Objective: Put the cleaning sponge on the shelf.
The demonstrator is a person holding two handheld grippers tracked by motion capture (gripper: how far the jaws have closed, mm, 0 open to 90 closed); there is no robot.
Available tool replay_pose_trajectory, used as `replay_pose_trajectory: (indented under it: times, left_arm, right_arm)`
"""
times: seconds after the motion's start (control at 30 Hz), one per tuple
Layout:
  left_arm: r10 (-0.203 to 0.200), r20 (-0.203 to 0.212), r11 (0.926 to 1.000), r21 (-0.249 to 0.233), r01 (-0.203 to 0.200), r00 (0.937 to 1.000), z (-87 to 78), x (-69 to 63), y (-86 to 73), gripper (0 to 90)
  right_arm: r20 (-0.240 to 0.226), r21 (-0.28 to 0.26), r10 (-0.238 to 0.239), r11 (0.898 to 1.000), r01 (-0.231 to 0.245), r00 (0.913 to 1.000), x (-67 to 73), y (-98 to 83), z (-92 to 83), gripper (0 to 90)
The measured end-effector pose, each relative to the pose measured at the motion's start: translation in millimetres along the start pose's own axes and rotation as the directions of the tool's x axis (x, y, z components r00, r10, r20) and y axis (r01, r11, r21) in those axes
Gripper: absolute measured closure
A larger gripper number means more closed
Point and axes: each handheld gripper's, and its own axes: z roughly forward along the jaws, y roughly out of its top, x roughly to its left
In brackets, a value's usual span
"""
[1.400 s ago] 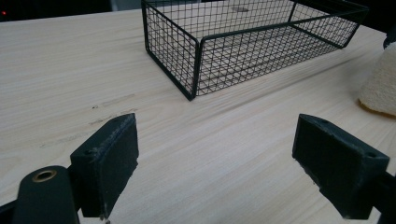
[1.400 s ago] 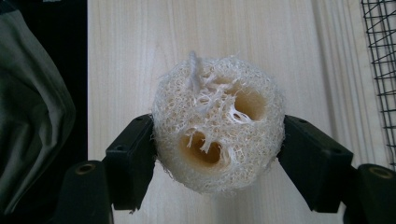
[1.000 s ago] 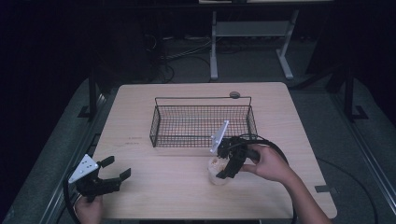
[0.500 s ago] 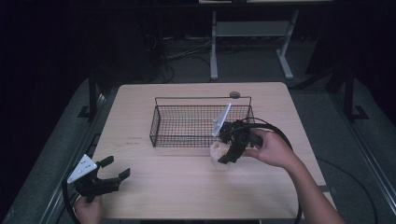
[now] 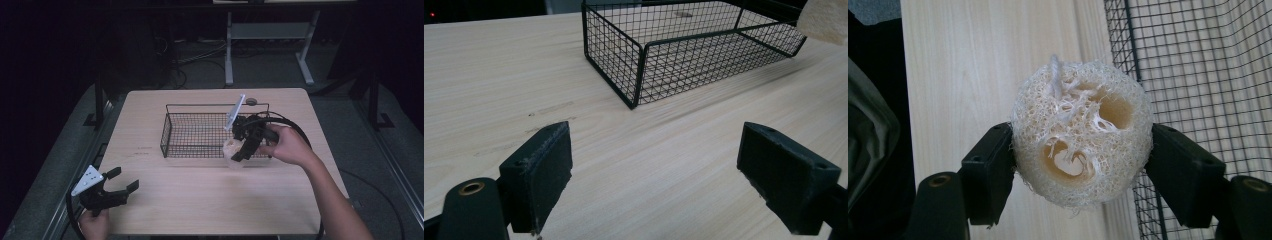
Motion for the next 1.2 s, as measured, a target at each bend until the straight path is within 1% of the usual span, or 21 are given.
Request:
replay_pose_trajectory:
  times: [0.23,0.37,0.47,0.57,0.63,0.77,0.8,0.87,0.97,1.07,1.2]
  left_arm:
    - [-0.001,0.000,1.0000,0.000,0.001,1.0000,-0.2,0.7,-0.1,13.9]
    - [-0.002,-0.001,1.0000,-0.001,0.002,1.0000,-0.4,0.7,-0.1,13.9]
    - [-0.001,0.000,1.0000,0.000,0.001,1.0000,-0.2,0.5,-0.1,13.9]
    - [0.002,0.003,1.0000,0.003,-0.002,1.0000,0.2,0.5,0.0,13.9]
    - [0.003,0.002,1.0000,0.004,-0.003,1.0000,0.4,0.4,0.1,13.9]
    - [0.002,0.001,1.0000,0.001,-0.002,1.0000,0.0,0.2,0.1,13.9]
    - [0.000,0.001,1.0000,0.001,0.000,1.0000,0.0,0.3,0.1,13.9]
    - [-0.001,0.001,1.0000,0.000,0.001,1.0000,-0.2,1.0,0.3,13.9]
    - [0.001,0.001,1.0000,0.001,-0.001,1.0000,-0.6,1.1,0.1,13.9]
    - [0.002,0.003,1.0000,-0.001,-0.002,1.0000,-0.6,1.0,0.1,13.9]
    - [0.001,0.007,1.0000,0.002,-0.001,1.0000,0.3,1.0,0.3,13.9]
  right_arm:
    - [0.006,-0.001,0.007,1.000,-0.007,1.0000,-12.7,8.7,-7.2,29.2]
    - [0.005,-0.003,0.029,1.000,-0.029,0.9996,-21.2,9.5,-7.5,29.2]
    - [0.010,0.006,0.046,0.999,-0.046,0.9989,-26.7,9.3,-6.8,29.2]
    - [-0.002,-0.013,0.060,0.998,-0.060,0.9982,-32.9,9.0,-8.2,29.2]
    - [0.006,0.003,0.068,0.998,-0.068,0.9977,-37.2,9.9,-8.3,29.2]
    - [0.012,0.005,0.081,0.997,-0.081,0.9967,-45.1,11.2,-9.8,29.3]
    - [0.015,0.001,0.088,0.996,-0.088,0.9960,-47.0,11.1,-10.2,29.2]
    - [0.006,-0.011,0.100,0.995,-0.099,0.9950,-50.4,10.5,-9.8,29.3]
    - [0.011,-0.002,0.111,0.994,-0.111,0.9937,-55.5,9.5,-6.0,29.3]
    - [0.007,-0.008,0.128,0.992,-0.128,0.9917,-60.1,9.2,-5.2,29.3]
    - [0.009,-0.029,0.135,0.990,-0.135,0.9908,-64.5,10.8,-6.4,29.3]
